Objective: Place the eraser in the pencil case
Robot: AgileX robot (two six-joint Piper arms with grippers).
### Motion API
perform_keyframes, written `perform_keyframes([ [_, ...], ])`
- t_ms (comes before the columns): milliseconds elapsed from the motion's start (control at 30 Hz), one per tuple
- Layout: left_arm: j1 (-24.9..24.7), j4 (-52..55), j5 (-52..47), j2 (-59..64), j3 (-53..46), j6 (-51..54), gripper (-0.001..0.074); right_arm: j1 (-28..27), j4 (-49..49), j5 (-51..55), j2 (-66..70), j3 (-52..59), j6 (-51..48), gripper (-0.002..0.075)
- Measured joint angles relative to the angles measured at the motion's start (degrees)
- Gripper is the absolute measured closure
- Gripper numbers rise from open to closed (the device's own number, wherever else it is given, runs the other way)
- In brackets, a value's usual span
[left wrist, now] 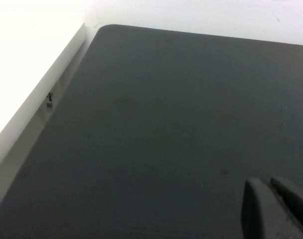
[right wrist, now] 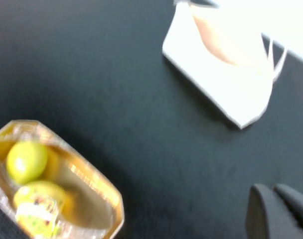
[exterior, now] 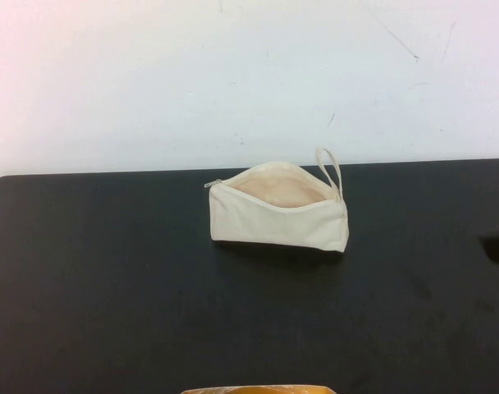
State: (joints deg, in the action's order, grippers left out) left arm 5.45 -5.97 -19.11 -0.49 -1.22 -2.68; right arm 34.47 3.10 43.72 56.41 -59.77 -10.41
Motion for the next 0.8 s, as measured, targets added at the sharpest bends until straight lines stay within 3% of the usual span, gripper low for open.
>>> perform_keyframes([
  [600, 0.0, 0.0, 0.0, 0.0, 0.0, 0.0, 0.0736, -0.47, -11.63, -24.81, -35.19, 39.85, 11.45, 0.0727],
  [700, 0.0, 0.0, 0.0, 0.0, 0.0, 0.0, 0.0736, -3.65, -11.5, -27.19, -39.65, 44.34, 12.23, 0.0727],
  [800, 0.0, 0.0, 0.0, 0.0, 0.0, 0.0, 0.0736, -10.13, -11.14, -27.87, -43.82, 47.74, 11.01, 0.0727],
])
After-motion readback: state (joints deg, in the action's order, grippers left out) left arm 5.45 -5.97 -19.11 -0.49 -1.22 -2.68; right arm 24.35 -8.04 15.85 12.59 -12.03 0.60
